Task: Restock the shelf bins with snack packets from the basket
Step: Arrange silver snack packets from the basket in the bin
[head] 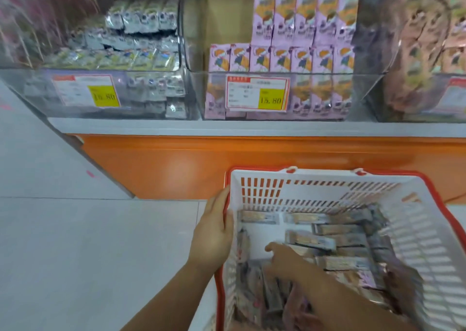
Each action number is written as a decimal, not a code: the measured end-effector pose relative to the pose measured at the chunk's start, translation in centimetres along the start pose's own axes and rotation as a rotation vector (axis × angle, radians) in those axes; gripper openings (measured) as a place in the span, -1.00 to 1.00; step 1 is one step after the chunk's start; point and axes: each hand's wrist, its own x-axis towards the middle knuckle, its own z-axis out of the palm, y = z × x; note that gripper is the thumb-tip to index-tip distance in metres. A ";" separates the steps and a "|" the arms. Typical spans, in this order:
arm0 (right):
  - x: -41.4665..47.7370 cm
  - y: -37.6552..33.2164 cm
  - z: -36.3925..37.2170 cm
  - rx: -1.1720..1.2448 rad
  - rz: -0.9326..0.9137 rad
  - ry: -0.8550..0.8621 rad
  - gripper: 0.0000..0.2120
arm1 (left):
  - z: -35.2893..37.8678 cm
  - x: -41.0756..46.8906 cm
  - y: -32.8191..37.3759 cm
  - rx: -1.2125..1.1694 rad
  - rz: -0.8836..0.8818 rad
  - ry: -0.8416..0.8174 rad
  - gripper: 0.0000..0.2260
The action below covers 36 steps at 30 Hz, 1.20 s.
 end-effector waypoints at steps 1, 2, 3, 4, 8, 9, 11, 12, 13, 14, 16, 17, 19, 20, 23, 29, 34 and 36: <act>0.4 -0.2 1.0 -0.019 0.002 -0.020 -0.46 | 0.1 0.0 0.0 0.002 -0.006 -0.001 -0.64; 0.9 0.0 1.9 -0.026 -0.006 -0.020 -0.44 | 0.1 0.0 0.0 0.001 -0.011 0.002 -0.64; 1.2 0.0 2.5 -0.042 -0.017 -0.006 -0.42 | 0.2 0.1 -0.1 0.004 -0.015 0.004 -0.64; 1.5 0.0 2.9 -0.046 -0.026 0.019 -0.40 | 0.2 0.1 -0.2 0.005 -0.018 0.003 -0.63; 1.4 -0.2 2.4 0.087 -0.044 0.001 -0.28 | 0.2 0.0 -0.4 -0.005 -0.036 -0.012 -0.61; 0.9 -0.5 1.7 0.132 -0.035 0.007 -0.31 | 0.2 0.0 -0.4 0.001 -0.035 -0.014 -0.60; -0.4 -1.3 -0.3 0.233 -0.025 0.070 -0.42 | 0.1 0.1 -0.4 0.020 -0.026 -0.023 -0.59; -1.0 -1.7 -1.5 0.299 -0.021 0.111 -0.47 | 0.0 0.1 -0.3 0.038 -0.021 -0.030 -0.59; -1.8 -2.2 -2.7 0.384 -0.012 0.136 -0.51 | 0.0 0.1 -0.3 0.064 -0.014 -0.035 -0.58; -2.9 -2.8 -4.1 0.495 -0.014 0.131 -0.52 | -0.1 0.0 -0.2 0.097 -0.012 -0.044 -0.57; -5.5 -4.5 -6.6 0.697 -0.035 0.066 -0.48 | -0.5 0.1 0.1 0.213 -0.035 -0.107 -0.55; -7.0 -5.2 -7.7 0.754 -0.068 0.023 -0.45 | -0.9 0.1 0.3 0.305 -0.044 -0.155 -0.54; -9.4 -6.5 -9.5 0.832 -0.201 -0.079 -0.38 | -1.9 -0.1 1.0 0.417 -0.022 -0.208 -0.53; -10.7 -7.2 -10.1 0.868 -0.278 -0.123 -0.37 | -2.6 -0.2 1.5 0.384 -0.003 -0.191 -0.54; -14.3 -9.4 -11.3 0.926 -0.451 -0.160 -0.41 | -5.5 -0.7 4.1 0.097 0.053 -0.100 -0.62; -20.4 -14.4 -12.3 1.067 -0.637 -0.080 -0.58 | -12.8 -2.9 9.4 -0.286 0.110 -0.007 -0.79; -22.9 -19.5 -11.9 1.210 -0.783 -0.116 -0.64 | -16.3 -5.9 10.5 -0.289 0.269 0.079 -0.61; -23.7 -21.5 -12.1 1.276 -0.817 -0.134 -0.61 | -17.3 -6.2 10.6 -0.296 0.338 0.178 -0.59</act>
